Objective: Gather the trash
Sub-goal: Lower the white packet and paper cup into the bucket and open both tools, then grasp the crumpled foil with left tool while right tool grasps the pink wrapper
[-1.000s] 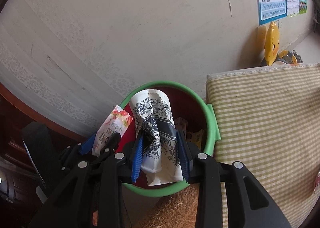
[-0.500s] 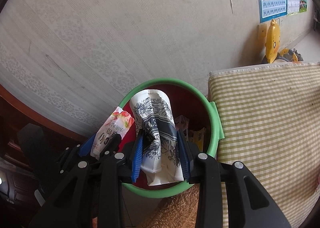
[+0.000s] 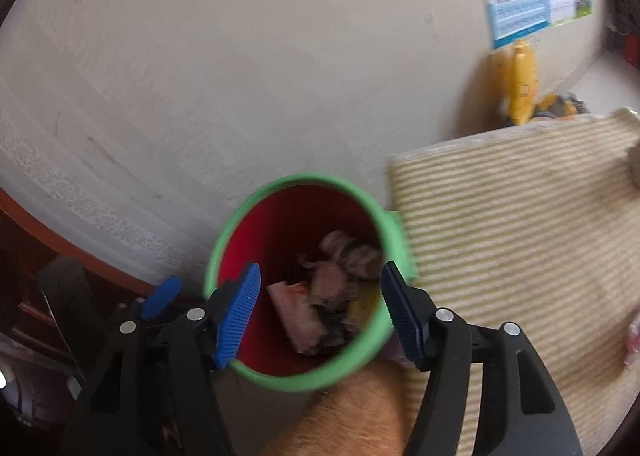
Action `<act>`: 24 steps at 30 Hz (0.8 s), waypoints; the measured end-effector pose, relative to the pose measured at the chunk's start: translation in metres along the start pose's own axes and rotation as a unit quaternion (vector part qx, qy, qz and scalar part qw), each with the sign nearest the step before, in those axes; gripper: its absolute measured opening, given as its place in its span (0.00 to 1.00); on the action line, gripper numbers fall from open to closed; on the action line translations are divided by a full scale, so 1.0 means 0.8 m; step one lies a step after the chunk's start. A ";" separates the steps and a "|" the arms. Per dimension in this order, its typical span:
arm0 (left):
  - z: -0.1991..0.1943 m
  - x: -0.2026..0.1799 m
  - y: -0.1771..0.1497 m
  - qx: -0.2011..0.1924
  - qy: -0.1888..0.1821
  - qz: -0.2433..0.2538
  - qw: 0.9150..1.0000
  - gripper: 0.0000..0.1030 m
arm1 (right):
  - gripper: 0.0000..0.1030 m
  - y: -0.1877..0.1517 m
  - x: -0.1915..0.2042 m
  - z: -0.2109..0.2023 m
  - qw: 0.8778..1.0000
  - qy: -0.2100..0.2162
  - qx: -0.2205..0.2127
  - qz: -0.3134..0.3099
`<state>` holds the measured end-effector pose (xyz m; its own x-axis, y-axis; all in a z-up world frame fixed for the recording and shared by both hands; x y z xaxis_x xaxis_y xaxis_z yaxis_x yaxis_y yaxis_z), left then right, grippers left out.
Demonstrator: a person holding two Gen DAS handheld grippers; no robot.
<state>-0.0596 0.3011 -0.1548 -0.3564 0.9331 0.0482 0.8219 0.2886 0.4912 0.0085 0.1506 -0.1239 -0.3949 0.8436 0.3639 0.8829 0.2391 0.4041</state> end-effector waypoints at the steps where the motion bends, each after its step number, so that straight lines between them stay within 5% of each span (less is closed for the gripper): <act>1: -0.001 -0.002 0.001 -0.001 -0.002 0.000 1.000 0.70 | 0.63 -0.008 -0.018 -0.008 1.000 -0.018 -0.007 0.008; 7: -0.005 -0.023 0.000 -0.004 -0.009 0.014 1.000 0.71 | 0.66 -0.058 -0.164 -0.057 0.985 -0.108 -0.033 0.131; 10: -0.012 -0.038 0.000 -0.007 -0.010 0.028 1.000 0.71 | 0.69 -0.102 -0.248 -0.090 0.960 -0.105 -0.060 0.254; 16: -0.029 -0.067 0.000 -0.016 -0.014 0.051 0.998 0.71 | 0.78 -0.150 -0.344 -0.115 0.908 -0.135 -0.092 0.385; 20: -0.045 -0.087 -0.003 -0.024 -0.016 0.071 0.997 0.71 | 0.78 -0.134 -0.363 -0.101 0.907 -0.129 -0.081 0.393; 23: -0.057 -0.105 -0.003 -0.028 -0.021 0.084 0.996 0.72 | 0.77 -0.116 -0.364 -0.086 0.919 -0.149 -0.063 0.359; 24: -0.060 -0.111 -0.002 -0.027 -0.027 0.087 0.995 0.72 | 0.69 -0.111 -0.364 -0.076 0.925 -0.158 -0.049 0.343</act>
<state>-0.0509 0.2074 -0.1181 -0.1856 0.9784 0.0909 0.8436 0.1112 0.5254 0.0299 -0.1456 -0.2148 0.3576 0.8823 0.3060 0.8648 -0.4365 0.2482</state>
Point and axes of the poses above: each gripper's, at about its wrist camera, not at the fingertips, and z roughly the way its jaws point, x to its left, y to its top, the point moved 3 cm from there along z, roughly the way its jaws point, and after that the axes turned 13 degrees about x, right-handed, at the moved point
